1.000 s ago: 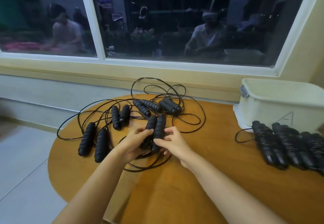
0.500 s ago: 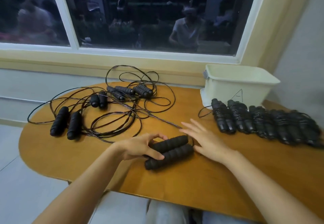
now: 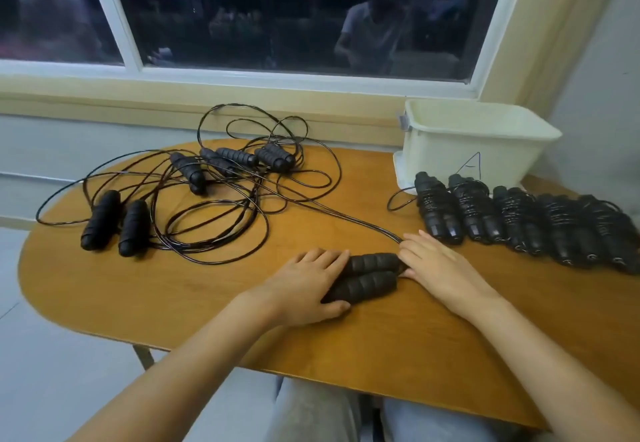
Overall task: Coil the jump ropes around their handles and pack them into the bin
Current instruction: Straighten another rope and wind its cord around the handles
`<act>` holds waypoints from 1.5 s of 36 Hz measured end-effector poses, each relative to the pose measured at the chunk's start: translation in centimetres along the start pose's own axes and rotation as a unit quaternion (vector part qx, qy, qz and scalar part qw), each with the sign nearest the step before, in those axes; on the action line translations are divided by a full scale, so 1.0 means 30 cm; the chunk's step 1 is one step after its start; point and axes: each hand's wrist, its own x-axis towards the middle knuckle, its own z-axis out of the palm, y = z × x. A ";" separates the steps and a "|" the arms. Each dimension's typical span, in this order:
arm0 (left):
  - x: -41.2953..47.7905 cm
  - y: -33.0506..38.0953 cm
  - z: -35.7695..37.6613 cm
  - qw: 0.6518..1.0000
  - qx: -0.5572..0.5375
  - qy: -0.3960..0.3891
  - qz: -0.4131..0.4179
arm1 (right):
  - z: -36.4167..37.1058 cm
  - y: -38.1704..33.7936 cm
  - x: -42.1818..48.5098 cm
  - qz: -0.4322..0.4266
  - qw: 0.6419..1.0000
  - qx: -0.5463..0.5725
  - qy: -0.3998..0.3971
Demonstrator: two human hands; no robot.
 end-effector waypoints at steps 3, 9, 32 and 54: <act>0.016 0.001 0.032 0.999 -0.003 0.035 0.011 | 0.002 0.017 -0.027 -0.004 1.000 -0.002 0.009; 0.038 -0.032 0.058 0.997 0.001 0.076 0.034 | 0.000 0.060 -0.077 0.017 0.997 0.069 0.030; 0.056 -0.075 0.072 0.985 -0.114 0.098 0.089 | 0.080 0.077 -0.160 0.036 0.970 0.227 0.074; 0.009 -0.128 0.113 0.984 -0.126 0.098 0.075 | 0.022 0.068 -0.160 0.091 0.977 0.192 0.025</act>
